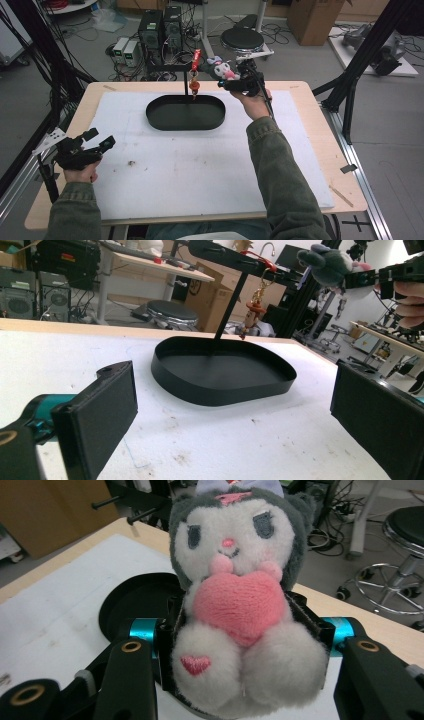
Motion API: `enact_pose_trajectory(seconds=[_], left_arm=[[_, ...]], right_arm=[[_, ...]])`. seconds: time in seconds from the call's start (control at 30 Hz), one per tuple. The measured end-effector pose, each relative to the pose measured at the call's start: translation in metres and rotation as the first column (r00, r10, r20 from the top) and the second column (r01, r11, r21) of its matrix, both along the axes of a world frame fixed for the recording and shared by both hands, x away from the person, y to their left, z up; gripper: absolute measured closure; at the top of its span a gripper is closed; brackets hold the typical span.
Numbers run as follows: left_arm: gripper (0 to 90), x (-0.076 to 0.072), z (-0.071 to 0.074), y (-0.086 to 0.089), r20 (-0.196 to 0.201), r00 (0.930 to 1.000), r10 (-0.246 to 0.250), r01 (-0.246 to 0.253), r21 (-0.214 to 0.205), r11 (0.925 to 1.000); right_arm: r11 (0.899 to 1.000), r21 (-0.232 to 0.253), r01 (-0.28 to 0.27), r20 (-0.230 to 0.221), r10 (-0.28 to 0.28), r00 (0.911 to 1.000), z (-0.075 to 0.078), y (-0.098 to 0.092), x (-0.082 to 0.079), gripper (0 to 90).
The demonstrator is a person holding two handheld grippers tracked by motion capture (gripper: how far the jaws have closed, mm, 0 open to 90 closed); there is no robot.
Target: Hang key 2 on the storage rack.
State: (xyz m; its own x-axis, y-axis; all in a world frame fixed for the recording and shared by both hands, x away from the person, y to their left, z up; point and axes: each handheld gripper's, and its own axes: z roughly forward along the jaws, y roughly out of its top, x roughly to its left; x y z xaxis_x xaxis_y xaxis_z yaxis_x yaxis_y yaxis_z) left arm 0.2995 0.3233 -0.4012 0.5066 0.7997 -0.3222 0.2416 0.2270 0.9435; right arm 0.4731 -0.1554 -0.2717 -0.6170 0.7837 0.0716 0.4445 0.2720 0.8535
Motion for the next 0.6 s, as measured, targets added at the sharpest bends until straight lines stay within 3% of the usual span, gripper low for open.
enact_pose_trajectory(seconds=[0.1, 0.3, 0.6], left_arm=[[5.2, 0.0, 0.0, 0.0, 0.0, 1.0, 0.0, 0.0, 0.0, 1.0], [5.1, 0.001, 0.0, 0.0, -0.001, 1.0, 0.0, 0.0, 0.002, 1.0], [5.1, 0.001, -0.001, -0.001, -0.005, 1.0, -0.006, 0.006, 0.001, 1.0]], right_arm=[[1.0, -0.004, 0.028, 0.003, -0.028, 0.9996, -0.002, 0.001, 0.003, 48.8], [0.995, 0.046, 0.083, 0.003, -0.084, 0.9965, -0.005, -0.004, 0.011, 48.7], [0.991, 0.014, 0.136, -0.046, -0.135, 0.9898, -0.014, -0.015, 0.023, 47.3]])
